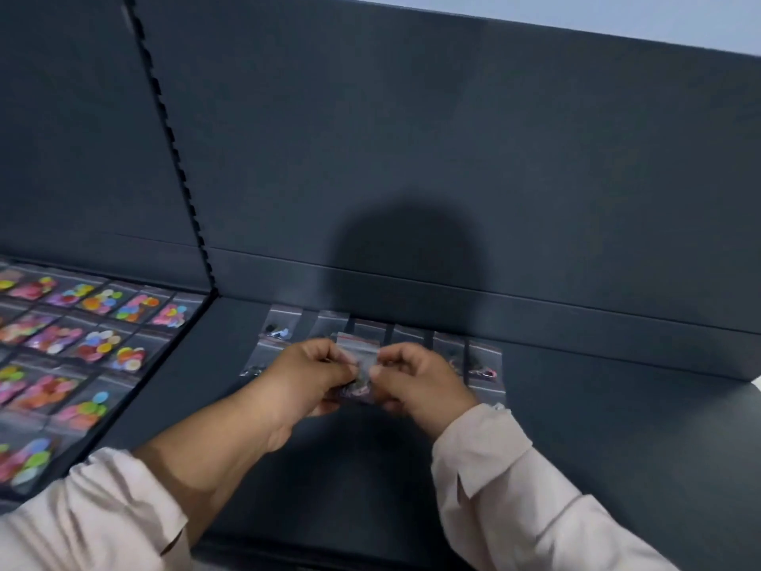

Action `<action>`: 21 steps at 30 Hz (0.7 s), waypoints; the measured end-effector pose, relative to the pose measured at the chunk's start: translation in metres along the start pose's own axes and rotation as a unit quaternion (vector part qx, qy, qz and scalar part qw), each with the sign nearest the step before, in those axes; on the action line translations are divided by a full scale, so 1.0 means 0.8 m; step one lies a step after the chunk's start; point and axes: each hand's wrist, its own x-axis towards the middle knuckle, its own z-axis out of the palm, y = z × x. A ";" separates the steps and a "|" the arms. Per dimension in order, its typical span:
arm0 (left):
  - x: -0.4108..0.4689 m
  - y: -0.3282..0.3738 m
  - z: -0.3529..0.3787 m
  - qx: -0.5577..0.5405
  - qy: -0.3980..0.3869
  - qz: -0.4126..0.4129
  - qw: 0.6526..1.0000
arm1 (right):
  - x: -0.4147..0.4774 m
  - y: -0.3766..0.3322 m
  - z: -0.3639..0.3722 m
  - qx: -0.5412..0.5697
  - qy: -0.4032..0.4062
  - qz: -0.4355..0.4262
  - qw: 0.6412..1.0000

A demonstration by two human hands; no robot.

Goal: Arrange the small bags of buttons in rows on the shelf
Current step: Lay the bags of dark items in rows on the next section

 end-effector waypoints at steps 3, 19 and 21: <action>-0.010 -0.005 -0.036 -0.017 0.009 0.000 1.000 | -0.002 -0.002 0.050 0.049 -0.018 0.034 0.998; -0.019 -0.055 -0.192 0.396 0.052 0.065 0.915 | 0.001 0.023 0.176 -0.284 0.044 0.031 0.957; -0.020 -0.058 -0.198 0.431 0.051 0.109 0.894 | -0.003 0.021 0.178 -0.328 0.060 0.003 0.943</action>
